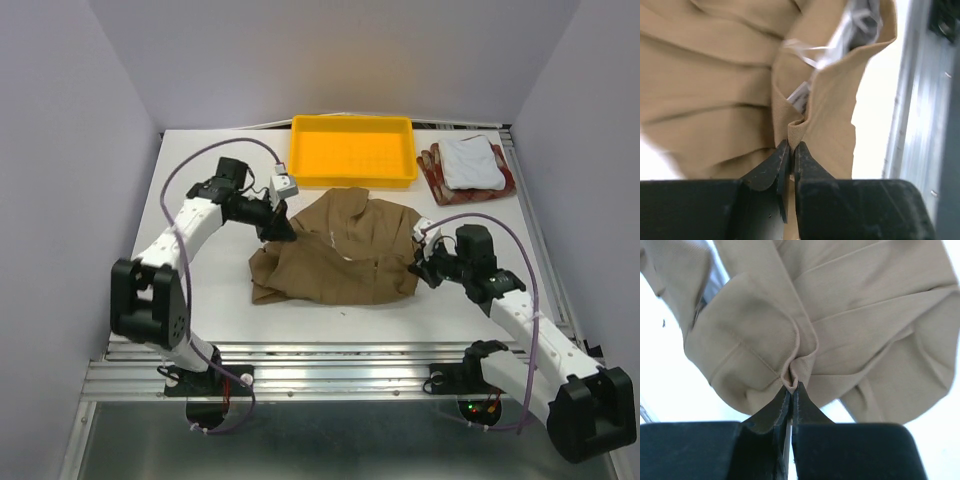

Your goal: Fold and stack the skirts

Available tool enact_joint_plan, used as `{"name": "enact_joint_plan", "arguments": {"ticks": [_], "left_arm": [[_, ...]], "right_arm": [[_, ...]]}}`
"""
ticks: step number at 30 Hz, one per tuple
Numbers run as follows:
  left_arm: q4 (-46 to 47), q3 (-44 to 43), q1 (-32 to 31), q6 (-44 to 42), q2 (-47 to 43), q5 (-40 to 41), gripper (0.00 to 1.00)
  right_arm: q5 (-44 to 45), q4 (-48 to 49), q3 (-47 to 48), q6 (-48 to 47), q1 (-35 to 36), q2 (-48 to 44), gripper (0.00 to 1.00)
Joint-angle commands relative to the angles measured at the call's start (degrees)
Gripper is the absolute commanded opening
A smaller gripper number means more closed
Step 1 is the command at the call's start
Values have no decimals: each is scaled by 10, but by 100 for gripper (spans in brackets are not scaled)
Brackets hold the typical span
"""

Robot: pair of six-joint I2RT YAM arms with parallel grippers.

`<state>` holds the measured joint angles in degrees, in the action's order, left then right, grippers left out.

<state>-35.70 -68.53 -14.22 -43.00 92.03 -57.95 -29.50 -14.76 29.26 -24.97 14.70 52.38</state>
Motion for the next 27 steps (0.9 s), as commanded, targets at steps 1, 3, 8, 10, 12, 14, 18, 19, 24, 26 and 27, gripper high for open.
{"name": "enact_joint_plan", "arguments": {"ticks": [1, 3, 8, 10, 12, 14, 18, 19, 24, 26, 27], "left_arm": [[156, 5, 9, 115, -145, 83, 0], [185, -5, 15, 147, -163, 107, 0], [255, -36, 29, 217, -206, 150, 0], [280, -52, 31, 235, -227, 170, 0], [292, -67, 31, 247, -238, 181, 0], [288, -94, 31, 250, -252, 194, 0], [270, -118, 31, 244, -284, 209, 0], [266, -119, 31, 243, -293, 210, 0], [253, -99, 31, 252, -381, 202, 0], [250, -88, 31, 263, -425, 194, 0], [247, -77, 31, 273, -440, 190, 0]], "right_arm": [[60, 16, 80, 54, 2, -1, 1], [85, 38, 129, 61, 2, 11, 1], [170, 95, 241, 66, 2, 55, 1], [190, 101, 303, 64, 2, 82, 1], [202, 100, 344, 57, 2, 95, 1], [196, 100, 387, 49, 2, 101, 1], [180, 73, 423, 46, 2, 78, 1], [180, 65, 427, 47, 2, 72, 1], [176, 8, 458, 42, 2, 5, 1], [166, -17, 484, 43, 2, -12, 1], [162, -44, 493, 43, 2, -31, 1]]}}
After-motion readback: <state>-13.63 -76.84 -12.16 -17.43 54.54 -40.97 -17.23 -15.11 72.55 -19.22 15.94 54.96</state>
